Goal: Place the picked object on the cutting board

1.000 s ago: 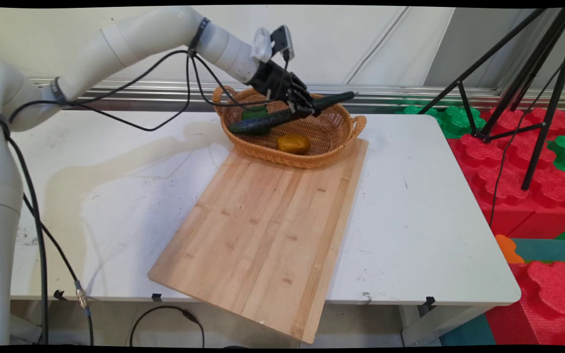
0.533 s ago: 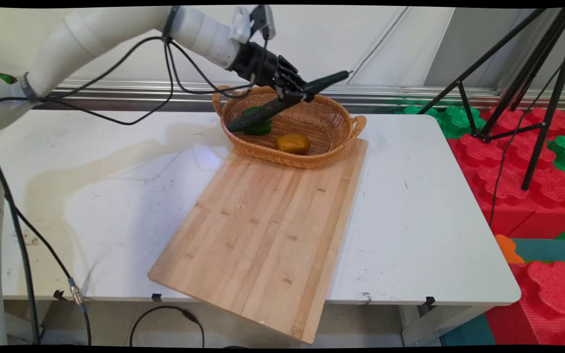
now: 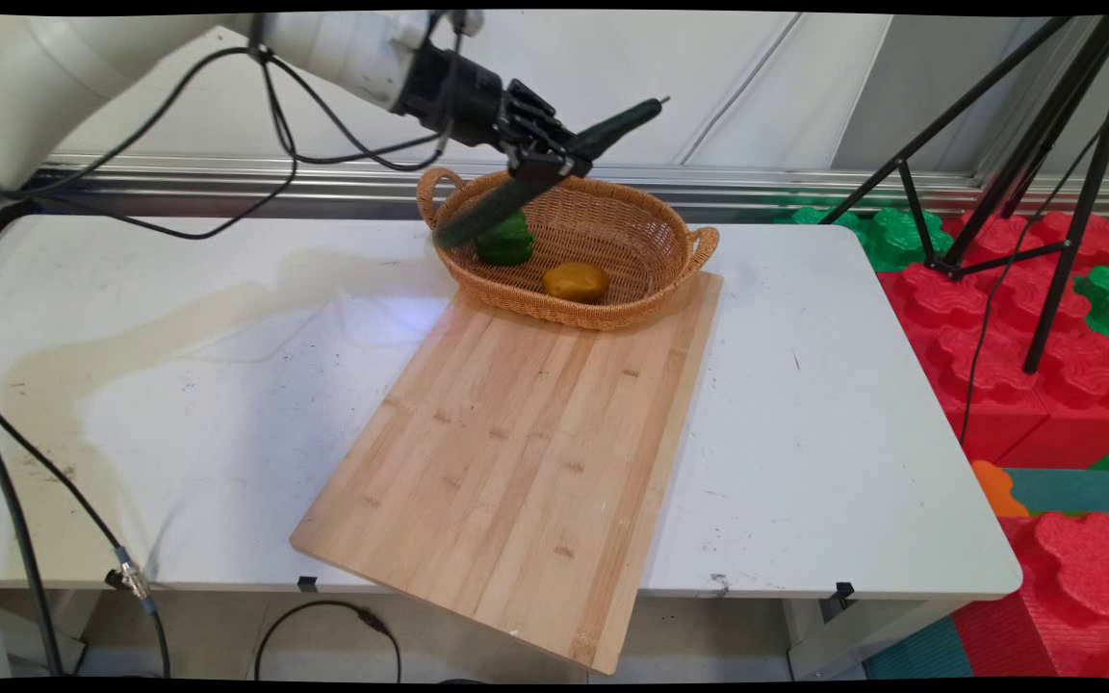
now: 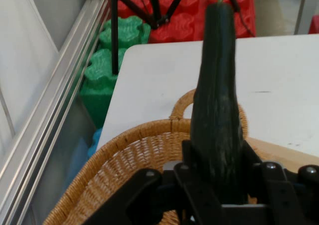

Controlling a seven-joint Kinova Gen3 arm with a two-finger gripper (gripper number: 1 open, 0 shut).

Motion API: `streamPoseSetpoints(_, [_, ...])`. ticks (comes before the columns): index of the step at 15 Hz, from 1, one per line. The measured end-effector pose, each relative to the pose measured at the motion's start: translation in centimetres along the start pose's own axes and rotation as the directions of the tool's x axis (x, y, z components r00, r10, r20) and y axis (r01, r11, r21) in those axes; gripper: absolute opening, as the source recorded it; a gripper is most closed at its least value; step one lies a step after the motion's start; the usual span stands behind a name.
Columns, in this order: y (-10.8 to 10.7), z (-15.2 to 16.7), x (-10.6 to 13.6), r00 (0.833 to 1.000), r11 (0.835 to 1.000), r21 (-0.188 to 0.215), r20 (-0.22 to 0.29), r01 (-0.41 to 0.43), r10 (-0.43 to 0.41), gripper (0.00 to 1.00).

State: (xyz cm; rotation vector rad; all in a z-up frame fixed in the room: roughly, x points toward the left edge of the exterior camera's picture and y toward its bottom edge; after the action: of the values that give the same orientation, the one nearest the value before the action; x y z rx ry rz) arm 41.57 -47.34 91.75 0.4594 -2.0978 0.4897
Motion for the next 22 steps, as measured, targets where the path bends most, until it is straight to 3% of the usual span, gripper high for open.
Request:
streamPoseSetpoints(9, [4.8,-7.5,0.8,0.999,0.997,-0.079,-0.031,0.015,-0.017,0.0])
streamPoseSetpoints(16, [8.7,-10.1,-0.4,0.999,0.991,-0.133,0.03,0.034,-0.03,0.0])
streamPoseSetpoints(22, [12.6,-10.0,-1.7,0.996,0.982,-0.187,0.094,0.021,-0.003,0.0])
